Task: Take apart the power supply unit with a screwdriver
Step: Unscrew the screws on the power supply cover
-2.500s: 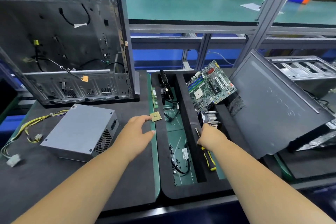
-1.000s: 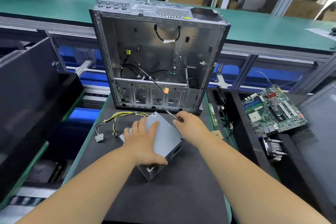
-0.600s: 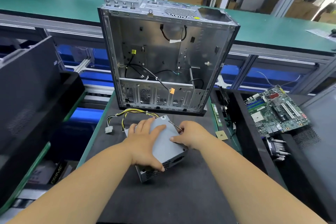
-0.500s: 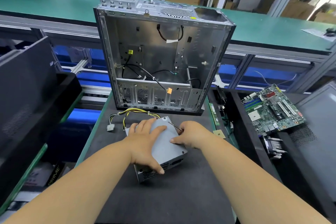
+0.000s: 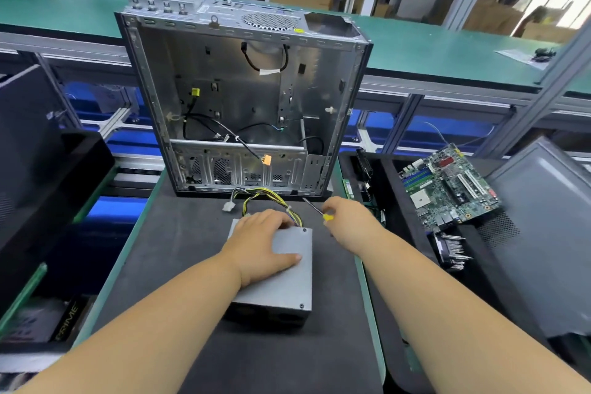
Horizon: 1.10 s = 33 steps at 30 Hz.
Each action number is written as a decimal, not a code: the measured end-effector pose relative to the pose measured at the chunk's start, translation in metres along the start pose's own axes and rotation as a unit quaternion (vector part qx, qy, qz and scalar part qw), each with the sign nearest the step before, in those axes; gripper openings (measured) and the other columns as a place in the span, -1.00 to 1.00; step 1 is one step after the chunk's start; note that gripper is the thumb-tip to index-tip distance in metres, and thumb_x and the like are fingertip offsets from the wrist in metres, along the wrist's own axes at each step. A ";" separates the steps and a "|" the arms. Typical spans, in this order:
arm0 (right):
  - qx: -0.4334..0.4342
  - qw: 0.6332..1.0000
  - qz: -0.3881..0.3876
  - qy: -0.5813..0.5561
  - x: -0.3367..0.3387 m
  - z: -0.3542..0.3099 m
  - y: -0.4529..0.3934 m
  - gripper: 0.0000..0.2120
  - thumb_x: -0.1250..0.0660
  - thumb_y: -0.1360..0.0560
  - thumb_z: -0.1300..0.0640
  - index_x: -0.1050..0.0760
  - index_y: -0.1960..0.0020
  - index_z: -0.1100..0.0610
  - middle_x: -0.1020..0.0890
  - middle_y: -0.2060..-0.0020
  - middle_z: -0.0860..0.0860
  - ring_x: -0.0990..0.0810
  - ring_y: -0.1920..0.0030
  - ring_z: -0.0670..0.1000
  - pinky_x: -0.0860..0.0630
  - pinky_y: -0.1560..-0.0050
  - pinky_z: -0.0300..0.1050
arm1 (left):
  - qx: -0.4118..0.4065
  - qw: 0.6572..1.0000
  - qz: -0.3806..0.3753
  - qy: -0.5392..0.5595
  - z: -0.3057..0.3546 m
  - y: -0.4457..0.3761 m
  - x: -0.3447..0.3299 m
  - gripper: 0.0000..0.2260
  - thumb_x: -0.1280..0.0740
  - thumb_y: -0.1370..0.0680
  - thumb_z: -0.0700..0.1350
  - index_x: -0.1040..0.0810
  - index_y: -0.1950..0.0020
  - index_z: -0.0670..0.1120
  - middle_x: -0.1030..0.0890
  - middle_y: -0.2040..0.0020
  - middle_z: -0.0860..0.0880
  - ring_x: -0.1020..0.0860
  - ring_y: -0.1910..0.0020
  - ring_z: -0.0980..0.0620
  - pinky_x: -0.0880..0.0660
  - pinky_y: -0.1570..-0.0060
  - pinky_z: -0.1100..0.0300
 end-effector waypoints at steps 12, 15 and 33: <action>0.008 0.996 0.052 -0.077 0.033 0.009 0.007 -0.92 -0.32 -0.48 0.13 -0.43 0.05 0.05 -0.58 0.14 0.00 -0.54 0.26 0.02 -0.47 0.30 -0.11 | 0.055 0.998 0.010 -0.032 0.002 -0.023 -0.014 -0.61 -0.37 -0.32 0.42 -0.44 0.04 0.22 -0.47 -0.01 0.23 -0.44 -0.12 0.12 -0.30 -0.22 0.03; 0.041 0.989 0.093 -0.109 0.045 0.002 0.009 -0.91 -0.39 -0.46 0.16 -0.51 0.13 0.00 -0.55 0.15 -0.07 -0.52 0.22 -0.06 -0.39 0.34 -0.19 | 0.065 0.997 0.026 -0.025 -0.001 -0.024 -0.015 -0.61 -0.37 -0.28 0.43 -0.43 0.11 0.21 -0.45 0.06 0.24 -0.44 -0.06 0.14 -0.31 -0.16 0.07; 0.124 0.961 0.200 -0.144 0.054 -0.029 0.017 -0.84 -0.37 -0.56 0.05 -0.38 -0.03 -0.06 -0.54 0.17 -0.10 -0.54 0.17 -0.09 -0.48 0.21 -0.14 | 0.078 0.995 0.059 0.021 -0.003 -0.035 -0.009 -0.72 -0.43 -0.39 0.25 -0.45 0.09 0.14 -0.49 0.07 0.17 -0.47 -0.02 0.11 -0.33 -0.13 0.10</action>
Point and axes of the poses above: each hand's wrist, its own y-axis away from the middle knuckle, its own x-axis out of the back of the hand, z = x × y, the point moved 5 cm from there along -y, towards the middle knuckle
